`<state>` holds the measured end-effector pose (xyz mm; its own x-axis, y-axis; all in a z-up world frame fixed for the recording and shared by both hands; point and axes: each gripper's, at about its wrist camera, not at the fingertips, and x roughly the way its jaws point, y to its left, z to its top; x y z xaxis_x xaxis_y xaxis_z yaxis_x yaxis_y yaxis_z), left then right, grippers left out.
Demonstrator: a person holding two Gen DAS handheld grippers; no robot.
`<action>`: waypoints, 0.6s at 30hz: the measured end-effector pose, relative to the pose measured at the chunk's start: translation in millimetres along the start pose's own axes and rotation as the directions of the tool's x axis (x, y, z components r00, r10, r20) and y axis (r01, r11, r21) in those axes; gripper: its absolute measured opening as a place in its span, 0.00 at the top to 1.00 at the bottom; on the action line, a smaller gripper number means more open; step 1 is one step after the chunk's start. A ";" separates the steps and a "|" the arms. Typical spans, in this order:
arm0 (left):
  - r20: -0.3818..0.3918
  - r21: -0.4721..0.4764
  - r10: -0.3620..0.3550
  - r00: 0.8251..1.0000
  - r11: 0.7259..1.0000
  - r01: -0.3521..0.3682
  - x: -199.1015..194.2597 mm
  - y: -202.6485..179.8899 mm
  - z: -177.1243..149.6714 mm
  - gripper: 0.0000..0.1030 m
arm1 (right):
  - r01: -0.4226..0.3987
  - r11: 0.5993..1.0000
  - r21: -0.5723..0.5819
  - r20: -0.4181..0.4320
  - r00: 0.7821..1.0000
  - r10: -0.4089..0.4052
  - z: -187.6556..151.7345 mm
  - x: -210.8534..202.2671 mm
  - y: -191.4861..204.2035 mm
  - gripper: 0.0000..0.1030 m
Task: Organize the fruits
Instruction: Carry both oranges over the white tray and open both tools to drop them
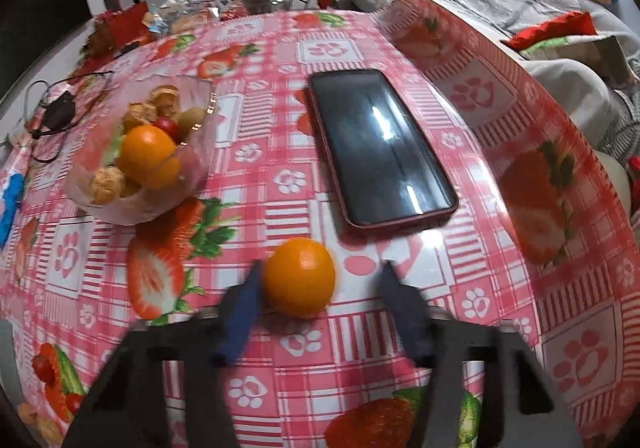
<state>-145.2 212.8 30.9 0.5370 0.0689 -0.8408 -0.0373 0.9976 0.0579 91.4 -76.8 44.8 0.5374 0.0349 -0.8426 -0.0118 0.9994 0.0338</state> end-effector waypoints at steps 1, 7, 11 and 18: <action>0.003 -0.001 0.000 1.000 1.000 0.000 0.1 0.2 -0.1 0.61 | -0.008 1.000 0.001 -0.001 1.000 0.008 -1.2 -0.3 0.2 0.65; 0.029 0.001 0.011 1.000 1.000 -0.011 -0.3 -1.3 -3.0 0.61 | -0.064 0.998 -0.006 -0.011 0.998 0.064 -28.1 -18.3 -5.4 0.65; 0.044 -0.003 0.013 0.999 1.000 -0.013 -0.9 -1.0 -4.9 0.61 | -0.100 0.995 -0.012 -0.018 0.995 0.100 -63.1 -40.6 -10.8 0.65; 0.070 -0.006 0.022 0.997 1.000 -0.021 -4.1 -2.6 -12.4 0.61 | -0.143 0.988 -0.058 -0.030 0.989 0.142 -136.8 -84.2 -7.9 0.65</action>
<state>-157.8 209.9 27.6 0.5941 0.0904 -0.7993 -0.0540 0.9959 0.0725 -69.1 -86.5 42.0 0.5045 0.1762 -0.8452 -0.1373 0.9829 0.1229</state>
